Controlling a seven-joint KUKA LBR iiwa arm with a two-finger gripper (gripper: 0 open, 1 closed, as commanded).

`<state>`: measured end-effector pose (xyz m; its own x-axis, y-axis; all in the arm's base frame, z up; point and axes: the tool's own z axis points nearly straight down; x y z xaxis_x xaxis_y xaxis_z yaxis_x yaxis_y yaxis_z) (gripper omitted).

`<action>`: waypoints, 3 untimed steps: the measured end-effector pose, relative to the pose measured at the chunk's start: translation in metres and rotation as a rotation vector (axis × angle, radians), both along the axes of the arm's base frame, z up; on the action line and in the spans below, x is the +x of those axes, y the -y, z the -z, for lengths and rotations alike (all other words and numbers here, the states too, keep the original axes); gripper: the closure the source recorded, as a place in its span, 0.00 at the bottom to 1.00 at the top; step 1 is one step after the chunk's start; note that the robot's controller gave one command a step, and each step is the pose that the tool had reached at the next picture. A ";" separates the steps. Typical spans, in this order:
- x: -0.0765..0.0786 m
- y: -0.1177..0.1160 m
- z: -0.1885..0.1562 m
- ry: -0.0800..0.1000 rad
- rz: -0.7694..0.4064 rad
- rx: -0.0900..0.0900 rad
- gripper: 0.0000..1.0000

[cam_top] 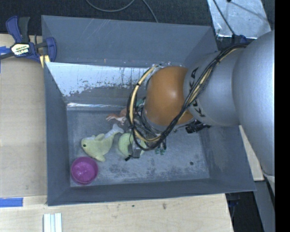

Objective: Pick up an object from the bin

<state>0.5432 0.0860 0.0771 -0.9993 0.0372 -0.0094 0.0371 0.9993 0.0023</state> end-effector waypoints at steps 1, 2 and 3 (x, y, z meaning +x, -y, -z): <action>0.000 0.000 -0.013 0.000 0.000 0.000 1.00; 0.000 0.000 -0.024 -0.003 0.000 -0.001 1.00; -0.002 0.001 -0.036 -0.011 0.000 -0.002 1.00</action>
Offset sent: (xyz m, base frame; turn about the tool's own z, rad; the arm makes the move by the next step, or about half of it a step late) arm 0.0000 0.0000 0.0461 0.0000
